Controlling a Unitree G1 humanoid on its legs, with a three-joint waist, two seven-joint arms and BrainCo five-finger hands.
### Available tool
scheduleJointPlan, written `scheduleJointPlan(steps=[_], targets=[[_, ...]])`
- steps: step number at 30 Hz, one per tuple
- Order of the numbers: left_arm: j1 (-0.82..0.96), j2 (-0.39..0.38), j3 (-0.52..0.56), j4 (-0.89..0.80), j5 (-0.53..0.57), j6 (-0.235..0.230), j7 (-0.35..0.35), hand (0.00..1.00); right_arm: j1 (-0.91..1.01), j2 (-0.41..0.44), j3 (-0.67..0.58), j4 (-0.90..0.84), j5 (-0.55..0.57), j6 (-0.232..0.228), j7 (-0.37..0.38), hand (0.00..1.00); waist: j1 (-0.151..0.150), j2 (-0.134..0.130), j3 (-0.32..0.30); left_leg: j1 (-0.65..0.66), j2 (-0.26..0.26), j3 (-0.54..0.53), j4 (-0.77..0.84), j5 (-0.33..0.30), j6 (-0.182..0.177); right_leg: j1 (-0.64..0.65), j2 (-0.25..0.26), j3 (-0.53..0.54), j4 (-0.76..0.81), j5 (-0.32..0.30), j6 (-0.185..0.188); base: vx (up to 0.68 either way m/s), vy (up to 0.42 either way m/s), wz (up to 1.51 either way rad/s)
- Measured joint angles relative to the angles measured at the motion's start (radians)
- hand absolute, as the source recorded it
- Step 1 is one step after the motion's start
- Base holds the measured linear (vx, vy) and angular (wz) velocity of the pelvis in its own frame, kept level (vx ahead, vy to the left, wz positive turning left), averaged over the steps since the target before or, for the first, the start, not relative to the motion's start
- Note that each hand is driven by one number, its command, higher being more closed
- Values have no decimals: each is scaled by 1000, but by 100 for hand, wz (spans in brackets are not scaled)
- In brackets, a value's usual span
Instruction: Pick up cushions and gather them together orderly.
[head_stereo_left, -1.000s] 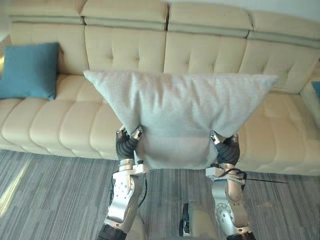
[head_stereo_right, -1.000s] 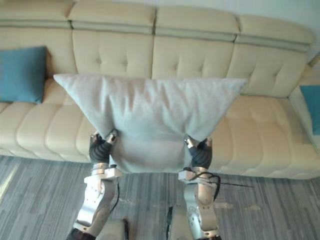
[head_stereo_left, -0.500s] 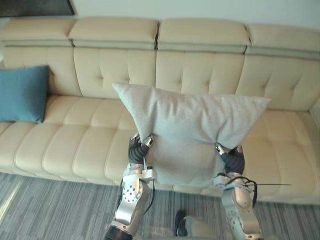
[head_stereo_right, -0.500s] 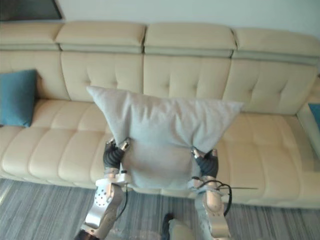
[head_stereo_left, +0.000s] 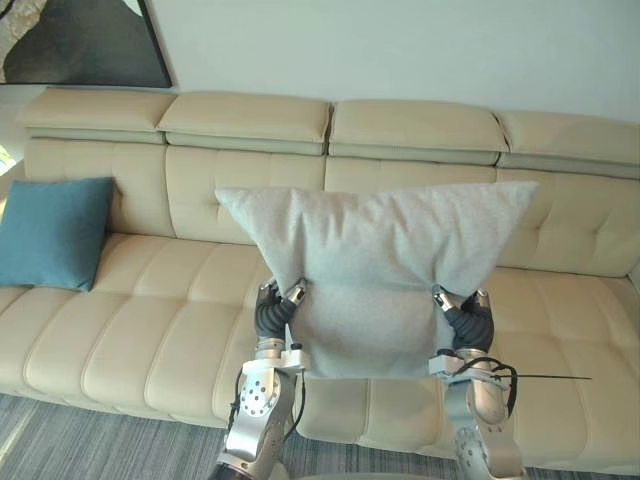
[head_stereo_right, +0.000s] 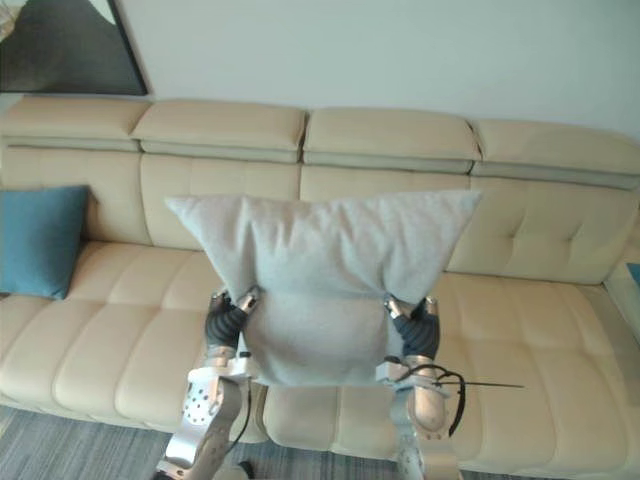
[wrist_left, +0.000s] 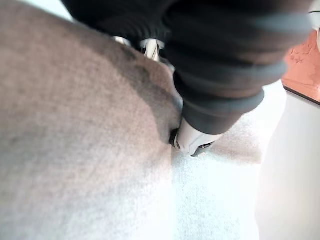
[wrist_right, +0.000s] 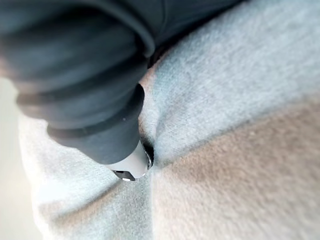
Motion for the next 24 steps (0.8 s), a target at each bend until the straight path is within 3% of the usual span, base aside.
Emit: scheduleJointPlan(steps=[6, 10, 13, 18, 21, 24], targets=[[17, 35, -8, 0, 0, 0, -1, 100, -34, 2, 4, 65, -40, 3, -1, 100, 1, -6, -7, 7, -32, 36, -113, 55, 7, -54, -14, 65, -33, 23, 40, -18, 49, -18], [3, 38, 2, 0, 0, -1, 13, 100, -120, 0, 17, 83, -106, 11, -34, 100, 5, -6, -7, -18, -17, 64, -154, 86, -1, -100, 13, 92, -63, 60, 37, -37, -25, -23], [-96, 38, 24, 18, 2, -3, 73, 100, -253, -4, 24, 105, -165, 10, -81, 100, 13, -6, -6, -107, 4, 72, -150, 114, -1, -193, 33, 103, -63, 95, 29, -96, -50, -14], [-462, 41, 72, 212, 31, -4, 219, 100, -584, -84, 31, 262, -225, 13, -173, 100, 50, 4, 32, -290, 41, 38, -89, 139, 0, -369, 58, 88, 4, 111, 23, -134, -48, 6], [-634, 43, 110, 291, 35, -4, 272, 100, -749, -109, 30, 339, -235, 19, -215, 100, 52, 19, 43, -385, 43, 19, -87, 169, 5, -476, 61, 73, 54, 110, 23, -140, -10, 16], [-859, 45, 156, 405, 35, -3, 318, 100, -944, -122, 6, 432, -244, 31, -258, 100, 52, 35, 102, -462, 35, 0, -99, 206, 10, -578, 53, 58, 118, 102, 23, -122, 12, 15]])
